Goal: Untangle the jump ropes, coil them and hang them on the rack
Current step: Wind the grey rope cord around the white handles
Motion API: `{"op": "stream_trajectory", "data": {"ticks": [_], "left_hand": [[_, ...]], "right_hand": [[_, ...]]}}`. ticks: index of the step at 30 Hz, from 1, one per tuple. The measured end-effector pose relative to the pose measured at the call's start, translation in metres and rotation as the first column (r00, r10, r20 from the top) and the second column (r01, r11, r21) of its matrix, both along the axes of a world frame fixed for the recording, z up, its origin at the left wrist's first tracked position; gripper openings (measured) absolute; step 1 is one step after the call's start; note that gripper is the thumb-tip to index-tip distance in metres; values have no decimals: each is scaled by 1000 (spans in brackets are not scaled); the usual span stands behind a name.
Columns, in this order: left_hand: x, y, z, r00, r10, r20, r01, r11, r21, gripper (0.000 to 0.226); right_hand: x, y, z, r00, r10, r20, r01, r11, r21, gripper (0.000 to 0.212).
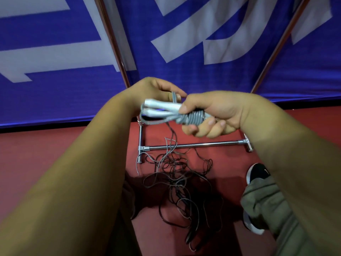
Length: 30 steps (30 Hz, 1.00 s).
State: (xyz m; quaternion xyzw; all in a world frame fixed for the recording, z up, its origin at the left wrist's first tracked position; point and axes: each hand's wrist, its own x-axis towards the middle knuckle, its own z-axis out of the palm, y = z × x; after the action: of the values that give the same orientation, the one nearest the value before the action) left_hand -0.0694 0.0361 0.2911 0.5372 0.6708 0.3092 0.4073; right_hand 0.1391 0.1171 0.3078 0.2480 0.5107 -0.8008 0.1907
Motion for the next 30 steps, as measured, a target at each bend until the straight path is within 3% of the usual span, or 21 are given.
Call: {"op": "stream_trajectory", "data": {"ticks": [2, 4, 9, 20, 25, 30], "left_hand": [[3, 0, 2, 995, 29, 98, -34, 998, 46, 18], [7, 2, 3, 994, 28, 110, -40, 994, 104, 18], [12, 8, 13, 999, 14, -30, -8, 985, 173, 16], [12, 13, 11, 993, 120, -16, -111, 956, 271, 15], [11, 14, 9, 982, 53, -180, -17, 980, 197, 20], [11, 14, 8, 949, 39, -313, -29, 999, 36, 26]], "right_hand": [[0, -4, -4, 990, 110, 89, -109, 994, -9, 29], [-3, -7, -11, 979, 116, 167, -123, 992, 34, 21], [-4, 0, -25, 964, -3, 266, -37, 988, 147, 20], [-10, 12, -37, 957, -229, 175, 176, 945, 276, 30], [-15, 19, -52, 903, -411, 122, 334, 853, 401, 16], [-16, 25, -52, 784, -620, -14, 558, 695, 453, 22]]}}
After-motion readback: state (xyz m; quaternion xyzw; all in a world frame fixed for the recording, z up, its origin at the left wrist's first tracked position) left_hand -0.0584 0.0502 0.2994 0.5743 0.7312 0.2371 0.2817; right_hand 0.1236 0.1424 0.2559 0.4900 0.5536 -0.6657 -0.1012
